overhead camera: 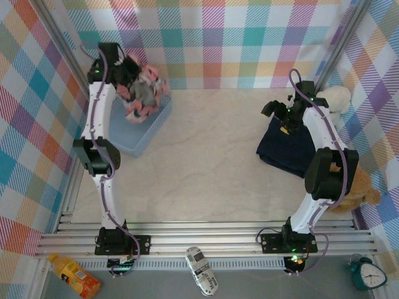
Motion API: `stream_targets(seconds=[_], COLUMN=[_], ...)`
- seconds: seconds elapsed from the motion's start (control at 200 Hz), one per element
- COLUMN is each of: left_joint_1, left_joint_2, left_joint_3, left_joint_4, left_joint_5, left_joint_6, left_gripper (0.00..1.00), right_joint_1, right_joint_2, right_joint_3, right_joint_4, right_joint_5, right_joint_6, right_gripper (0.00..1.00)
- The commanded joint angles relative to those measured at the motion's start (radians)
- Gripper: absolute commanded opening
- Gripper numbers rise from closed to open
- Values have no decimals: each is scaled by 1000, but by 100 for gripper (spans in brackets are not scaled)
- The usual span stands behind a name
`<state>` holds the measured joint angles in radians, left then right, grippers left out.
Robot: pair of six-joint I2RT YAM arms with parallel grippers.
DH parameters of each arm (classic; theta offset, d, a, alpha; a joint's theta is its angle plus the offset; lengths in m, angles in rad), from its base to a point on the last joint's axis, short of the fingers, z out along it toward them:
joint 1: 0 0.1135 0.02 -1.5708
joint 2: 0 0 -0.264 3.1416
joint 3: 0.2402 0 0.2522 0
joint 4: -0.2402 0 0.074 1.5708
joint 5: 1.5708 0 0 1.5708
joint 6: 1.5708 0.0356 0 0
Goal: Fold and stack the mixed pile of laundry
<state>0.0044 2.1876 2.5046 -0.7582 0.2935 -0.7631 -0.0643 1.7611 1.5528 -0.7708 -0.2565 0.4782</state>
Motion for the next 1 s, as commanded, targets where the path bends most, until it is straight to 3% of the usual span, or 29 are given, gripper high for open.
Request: stream_targets(seconds=[0.0, 0.155, 0.29, 0.32, 0.365, 0.375, 0.395, 0.535, 0.745, 0.875, 1.0], left_joint_1=[-43, -205, -331, -356, -391, -398, -411, -447, -443, -444, -444], left_joint_2=[-168, -270, -331, -335, -335, -334, -332, -373, -427, -422, -409], left_joint_3=[51, -17, -368, -455, -572, -595, -637, -870, -948, -1013, -1106], left_joint_4=[89, -2, 62, 85, 96, 94, 89, 82, 45, 53, 92], left_joint_5=[177, 146, 158, 172, 180, 178, 174, 80, -72, -160, -326], left_joint_6=[-12, 118, 106, 95, 68, 63, 58, 71, 168, 179, 204], left_gripper=[0, 0, 1, 19, 73, 91, 99, 100, 100, 100, 96], right_joint_1=[-5, -5, -5, -5, -4, -4, -3, 21, 298, 438, 522], right_joint_2=[-97, -164, -225, -240, -259, -263, -273, -313, -267, -147, 24], right_joint_3=[-65, -128, -198, -217, -247, -253, -269, -361, -359, -328, -208], right_joint_4=[87, 93, 108, 114, 121, 123, 129, 150, 109, 155, 146], right_joint_5=[-47, -35, -36, -37, -44, -45, -46, -74, 57, 84, 111], right_joint_6=[53, 69, 85, 90, 98, 101, 105, 117, 98, 129, 124], right_gripper=[99, 99, 100, 99, 100, 100, 100, 98, 94, 88, 80])
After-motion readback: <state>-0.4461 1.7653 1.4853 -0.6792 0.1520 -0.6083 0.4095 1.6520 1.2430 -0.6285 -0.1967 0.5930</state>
